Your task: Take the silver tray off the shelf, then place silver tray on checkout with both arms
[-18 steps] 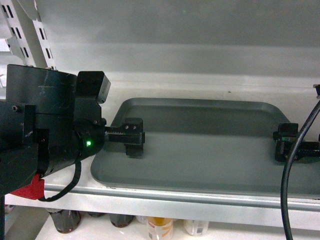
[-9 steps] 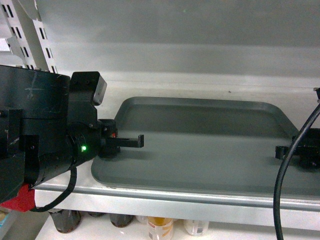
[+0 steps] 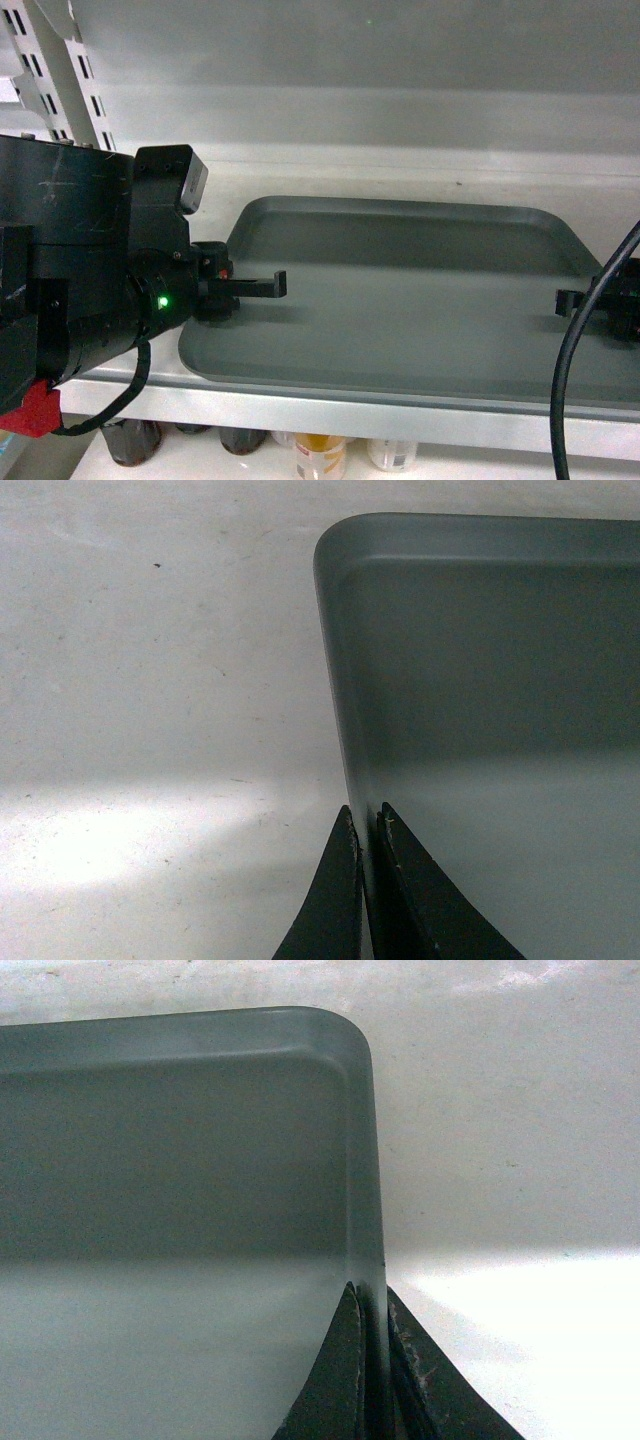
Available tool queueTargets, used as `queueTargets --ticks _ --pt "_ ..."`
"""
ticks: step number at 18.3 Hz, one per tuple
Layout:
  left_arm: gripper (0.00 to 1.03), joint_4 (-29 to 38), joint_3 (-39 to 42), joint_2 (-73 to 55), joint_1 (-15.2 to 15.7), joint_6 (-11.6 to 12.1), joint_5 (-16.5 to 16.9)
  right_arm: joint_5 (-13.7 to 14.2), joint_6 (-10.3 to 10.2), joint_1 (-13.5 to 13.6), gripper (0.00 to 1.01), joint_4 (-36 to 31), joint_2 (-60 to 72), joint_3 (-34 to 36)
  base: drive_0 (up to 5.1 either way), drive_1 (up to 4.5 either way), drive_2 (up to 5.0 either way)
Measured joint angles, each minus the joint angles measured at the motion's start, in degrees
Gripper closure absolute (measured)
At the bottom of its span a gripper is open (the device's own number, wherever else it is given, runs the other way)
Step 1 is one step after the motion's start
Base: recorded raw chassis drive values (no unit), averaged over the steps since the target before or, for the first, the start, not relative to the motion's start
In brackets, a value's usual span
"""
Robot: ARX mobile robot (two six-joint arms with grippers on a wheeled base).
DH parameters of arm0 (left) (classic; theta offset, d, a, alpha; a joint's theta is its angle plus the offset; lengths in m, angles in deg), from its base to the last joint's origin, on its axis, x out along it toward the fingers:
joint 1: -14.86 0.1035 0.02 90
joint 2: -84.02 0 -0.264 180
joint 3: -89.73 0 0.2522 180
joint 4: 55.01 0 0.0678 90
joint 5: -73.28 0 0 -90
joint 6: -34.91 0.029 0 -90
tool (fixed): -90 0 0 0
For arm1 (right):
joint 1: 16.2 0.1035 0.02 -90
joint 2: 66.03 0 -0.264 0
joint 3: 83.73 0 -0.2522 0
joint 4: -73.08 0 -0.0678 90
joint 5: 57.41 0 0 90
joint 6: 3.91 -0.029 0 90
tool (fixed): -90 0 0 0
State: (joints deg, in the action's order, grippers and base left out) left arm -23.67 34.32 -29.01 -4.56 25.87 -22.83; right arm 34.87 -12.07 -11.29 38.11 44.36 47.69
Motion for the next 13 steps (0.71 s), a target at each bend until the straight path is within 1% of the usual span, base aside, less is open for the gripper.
queueTargets --ticks 4,7,8,9,10,11,13 --pt "1.0 -0.59 0.2 0.68 -0.24 -0.02 -0.11 0.42 0.04 0.04 0.98 1.4 -2.64 0.46 0.0 0.0 0.0" --pt "1.0 -2.45 0.26 2.97 -0.33 -0.02 -0.37 0.94 0.26 0.35 0.98 3.45 -6.47 0.68 0.0 0.0 0.0" --pt "1.0 -5.4 0.5 5.92 -0.44 0.0 -0.35 0.96 0.68 0.39 0.98 5.99 -9.09 0.74 0.0 0.0 0.0" --pt "1.0 -9.14 0.55 8.66 -0.74 0.46 -0.37 0.94 0.7 0.37 0.98 9.44 -11.3 0.74 0.0 0.0 0.0" --pt "1.0 -11.45 1.25 11.47 -0.81 0.59 -0.31 0.76 0.72 0.44 0.98 12.33 -13.75 0.74 0.0 0.0 0.0" --pt "1.0 -12.44 1.31 12.59 -0.81 0.96 -0.33 0.79 0.74 0.68 0.98 13.4 -14.73 0.74 0.0 0.0 0.0" --pt "1.0 -14.38 1.38 15.37 -0.83 2.12 -0.26 0.94 0.76 0.72 0.98 17.77 -18.03 0.72 0.0 0.0 0.0"
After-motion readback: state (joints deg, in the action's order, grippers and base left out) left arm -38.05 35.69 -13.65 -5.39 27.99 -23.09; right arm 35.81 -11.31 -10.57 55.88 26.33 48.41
